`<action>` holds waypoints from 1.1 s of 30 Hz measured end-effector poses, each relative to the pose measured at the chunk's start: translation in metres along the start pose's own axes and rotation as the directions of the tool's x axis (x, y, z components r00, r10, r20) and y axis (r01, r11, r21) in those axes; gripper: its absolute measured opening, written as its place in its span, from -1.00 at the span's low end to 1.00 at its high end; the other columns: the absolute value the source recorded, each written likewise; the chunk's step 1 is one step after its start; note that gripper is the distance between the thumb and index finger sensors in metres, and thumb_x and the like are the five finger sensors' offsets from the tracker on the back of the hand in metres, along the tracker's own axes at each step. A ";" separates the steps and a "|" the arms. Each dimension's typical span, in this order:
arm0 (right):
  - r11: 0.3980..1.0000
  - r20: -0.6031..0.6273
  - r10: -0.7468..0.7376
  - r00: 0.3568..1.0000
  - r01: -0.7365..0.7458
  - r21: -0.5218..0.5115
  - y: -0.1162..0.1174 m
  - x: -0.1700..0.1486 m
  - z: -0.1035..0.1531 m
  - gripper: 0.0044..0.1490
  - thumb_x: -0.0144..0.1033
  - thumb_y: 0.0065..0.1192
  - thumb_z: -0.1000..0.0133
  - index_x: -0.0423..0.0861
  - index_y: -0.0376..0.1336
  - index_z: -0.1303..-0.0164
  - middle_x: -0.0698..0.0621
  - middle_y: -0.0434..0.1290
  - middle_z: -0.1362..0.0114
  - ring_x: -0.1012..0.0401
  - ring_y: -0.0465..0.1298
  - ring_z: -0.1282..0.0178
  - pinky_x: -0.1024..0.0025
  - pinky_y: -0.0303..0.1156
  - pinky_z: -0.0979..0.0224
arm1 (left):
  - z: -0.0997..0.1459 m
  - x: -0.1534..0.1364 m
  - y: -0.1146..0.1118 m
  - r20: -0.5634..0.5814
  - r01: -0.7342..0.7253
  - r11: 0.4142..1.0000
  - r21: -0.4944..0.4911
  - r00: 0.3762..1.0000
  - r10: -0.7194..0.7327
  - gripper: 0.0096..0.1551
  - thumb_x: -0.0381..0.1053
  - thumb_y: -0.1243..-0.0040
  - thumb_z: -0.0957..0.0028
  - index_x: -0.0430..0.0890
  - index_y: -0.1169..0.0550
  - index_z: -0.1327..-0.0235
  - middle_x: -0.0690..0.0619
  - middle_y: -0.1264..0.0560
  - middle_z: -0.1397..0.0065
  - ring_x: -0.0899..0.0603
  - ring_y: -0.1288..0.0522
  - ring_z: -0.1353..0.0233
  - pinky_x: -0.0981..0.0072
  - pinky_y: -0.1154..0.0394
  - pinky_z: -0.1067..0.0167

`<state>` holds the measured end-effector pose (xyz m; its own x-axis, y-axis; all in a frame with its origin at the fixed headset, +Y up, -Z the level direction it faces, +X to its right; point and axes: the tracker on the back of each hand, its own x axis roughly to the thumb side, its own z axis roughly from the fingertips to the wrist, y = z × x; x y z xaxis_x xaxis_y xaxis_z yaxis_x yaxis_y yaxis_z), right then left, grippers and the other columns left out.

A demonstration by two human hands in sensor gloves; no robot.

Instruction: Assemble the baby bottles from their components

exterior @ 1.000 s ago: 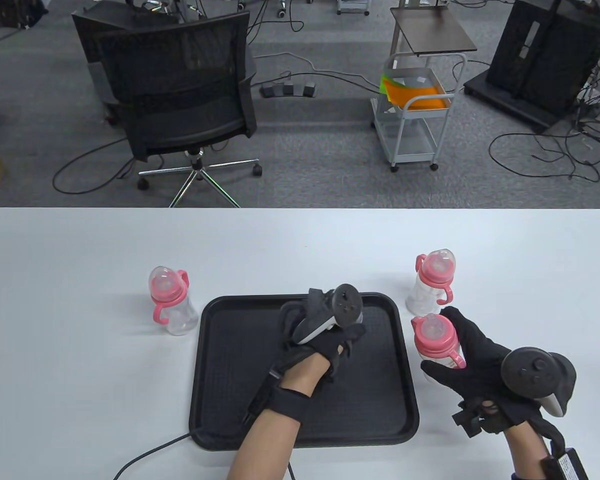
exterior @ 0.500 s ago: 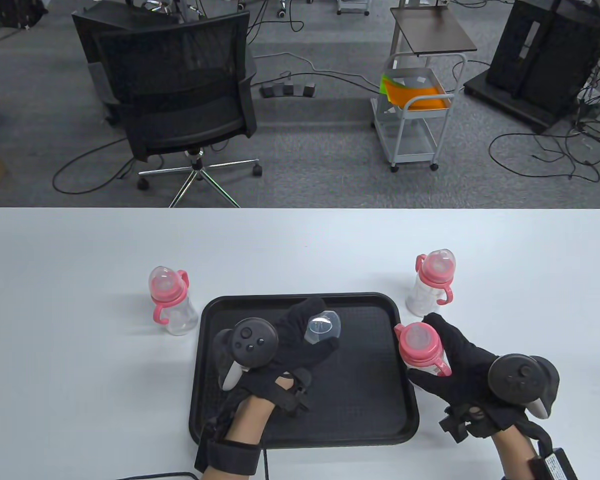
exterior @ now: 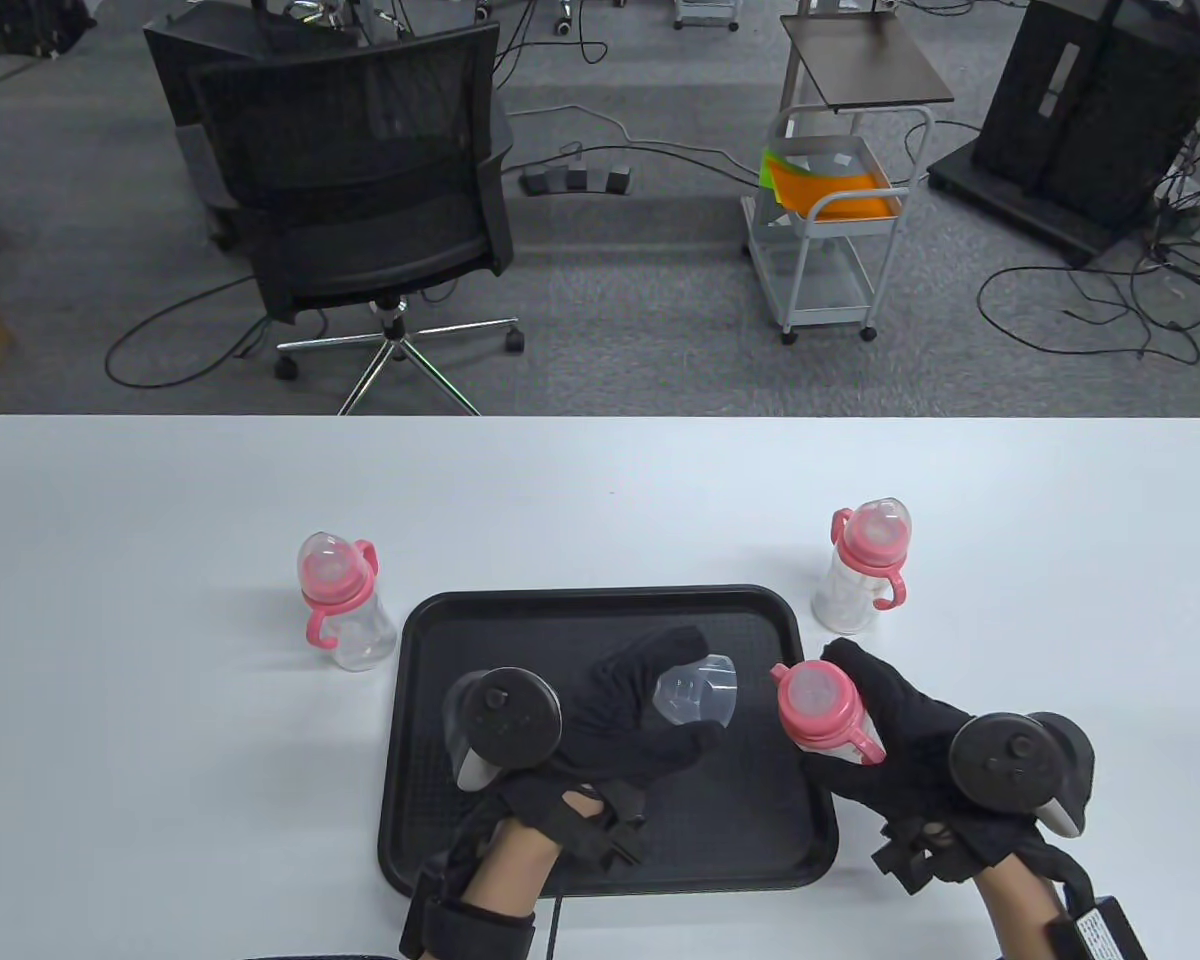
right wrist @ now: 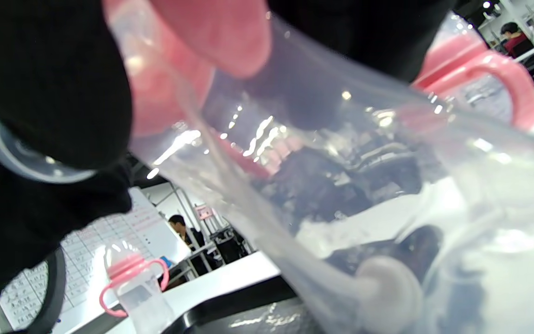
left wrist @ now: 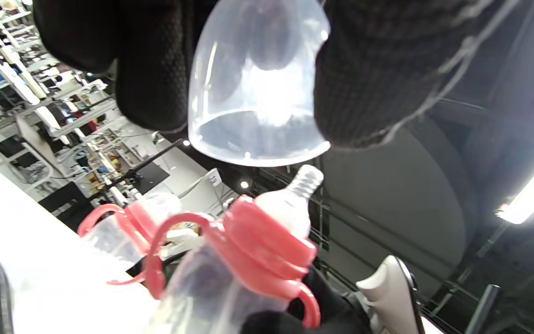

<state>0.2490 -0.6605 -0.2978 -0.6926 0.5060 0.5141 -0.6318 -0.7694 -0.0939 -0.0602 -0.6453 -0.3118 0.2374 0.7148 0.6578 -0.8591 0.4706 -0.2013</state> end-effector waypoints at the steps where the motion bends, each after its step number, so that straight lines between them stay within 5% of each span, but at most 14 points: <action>1: 1.000 0.004 0.015 1.000 -0.015 0.008 0.001 0.001 0.000 0.30 0.09 0.69 0.25 -0.16 0.07 -0.57 -0.17 0.36 -0.51 -0.13 0.55 -0.41 -0.18 0.47 -0.46 | 0.000 0.002 -0.001 0.011 0.001 1.000 0.011 1.000 -0.001 0.03 0.28 -0.62 0.12 -0.05 -0.35 -0.52 -0.18 -0.44 -0.51 -0.33 -0.65 -0.27 -0.29 -0.45 -0.34; 22: 0.987 0.093 0.132 0.987 -0.140 0.085 0.021 0.025 -0.001 0.29 0.09 0.69 0.26 -0.15 0.08 -0.57 -0.17 0.36 -0.51 -0.13 0.55 -0.42 -0.20 0.46 -0.47 | -0.002 0.025 -0.032 0.074 0.297 0.951 -0.085 0.954 -0.291 0.08 0.32 -0.65 0.18 -0.05 -0.37 -0.52 -0.14 -0.46 -0.51 -0.30 -0.66 -0.25 -0.33 -0.41 -0.38; 33: 0.990 0.092 0.096 0.991 -0.105 0.094 0.023 0.025 -0.001 0.32 0.09 0.69 0.29 -0.17 0.08 -0.57 -0.18 0.36 -0.50 -0.14 0.55 -0.41 -0.21 0.46 -0.47 | 0.000 0.017 -0.038 0.031 0.254 0.966 -0.052 0.967 -0.253 0.14 0.38 -0.60 0.22 -0.07 -0.34 -0.53 -0.14 -0.47 -0.49 -0.26 -0.67 -0.22 -0.31 -0.42 -0.38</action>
<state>0.2168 -0.6656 -0.2881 -0.7151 0.3920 0.5788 -0.5202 -0.8515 -0.0661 -0.0240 -0.6509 -0.2925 0.4323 0.5562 0.7098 -0.7459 0.6629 -0.0651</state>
